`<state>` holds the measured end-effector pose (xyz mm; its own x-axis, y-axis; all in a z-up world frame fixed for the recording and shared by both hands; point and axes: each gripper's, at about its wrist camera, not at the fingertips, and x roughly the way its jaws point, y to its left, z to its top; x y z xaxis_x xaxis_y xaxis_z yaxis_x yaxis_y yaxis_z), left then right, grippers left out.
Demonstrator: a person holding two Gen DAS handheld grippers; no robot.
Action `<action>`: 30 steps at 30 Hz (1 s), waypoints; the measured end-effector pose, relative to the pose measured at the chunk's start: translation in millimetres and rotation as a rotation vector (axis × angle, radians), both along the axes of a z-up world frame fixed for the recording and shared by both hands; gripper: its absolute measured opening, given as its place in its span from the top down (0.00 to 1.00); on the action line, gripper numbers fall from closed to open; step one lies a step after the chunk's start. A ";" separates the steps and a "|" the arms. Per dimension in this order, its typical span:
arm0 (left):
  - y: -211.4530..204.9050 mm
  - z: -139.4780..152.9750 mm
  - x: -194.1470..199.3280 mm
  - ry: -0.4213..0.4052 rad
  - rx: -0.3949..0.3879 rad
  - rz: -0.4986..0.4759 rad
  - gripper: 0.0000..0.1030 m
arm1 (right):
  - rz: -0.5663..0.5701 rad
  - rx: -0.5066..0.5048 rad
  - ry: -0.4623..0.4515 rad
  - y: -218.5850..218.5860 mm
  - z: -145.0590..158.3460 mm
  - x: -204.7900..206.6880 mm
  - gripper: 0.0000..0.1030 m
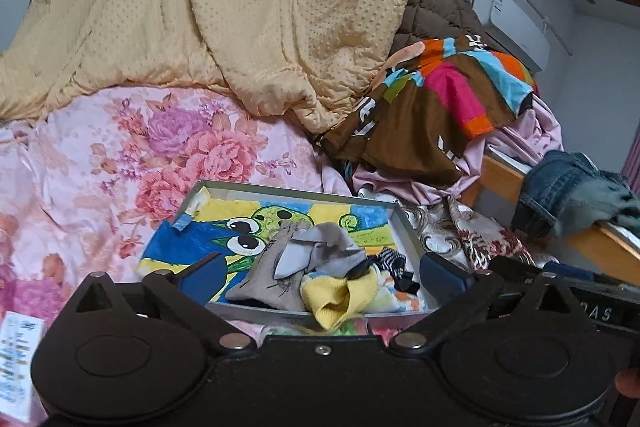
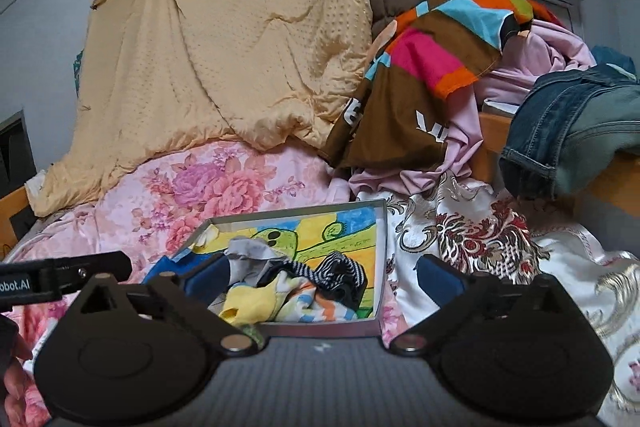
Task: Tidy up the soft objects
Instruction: 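Withdraw both grippers from the tray toward the remaining items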
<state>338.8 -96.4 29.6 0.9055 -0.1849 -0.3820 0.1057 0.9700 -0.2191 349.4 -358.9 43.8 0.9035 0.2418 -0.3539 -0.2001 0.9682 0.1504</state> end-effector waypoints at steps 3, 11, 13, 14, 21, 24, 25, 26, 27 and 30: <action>2.6 1.6 -16.8 -0.002 0.008 -0.002 0.01 | 0.000 -0.007 -0.008 1.6 2.4 -18.2 0.00; 10.8 -0.5 -60.1 -0.001 -0.006 -0.012 0.01 | 0.023 -0.038 -0.028 8.8 -1.3 -66.1 0.00; 12.6 -1.6 -70.3 0.002 -0.007 -0.012 0.01 | 0.022 -0.043 -0.025 9.7 -3.2 -75.3 0.00; 14.1 -2.5 -75.6 0.004 -0.007 -0.011 0.01 | 0.022 -0.046 -0.024 10.2 -4.1 -80.7 0.00; 27.7 -10.5 -110.3 0.034 0.008 -0.040 0.01 | 0.032 -0.061 -0.034 14.9 -8.0 -113.7 0.00; 37.9 -14.9 -124.6 0.048 -0.004 -0.038 0.01 | 0.035 -0.059 -0.042 18.4 -9.0 -127.3 0.00; 40.5 -16.2 -128.7 0.051 -0.006 -0.037 0.01 | 0.035 -0.061 -0.043 19.1 -9.5 -130.8 0.00; 43.2 -17.6 -132.7 0.052 -0.007 -0.036 0.01 | 0.034 -0.063 -0.043 19.9 -9.9 -134.4 0.00; 46.4 -19.1 -137.4 0.052 -0.006 -0.036 0.01 | 0.031 -0.063 -0.043 20.9 -10.4 -138.0 0.00; 53.4 -22.7 -148.4 0.060 -0.001 -0.038 0.01 | 0.026 -0.050 -0.027 21.5 -12.2 -146.0 0.00</action>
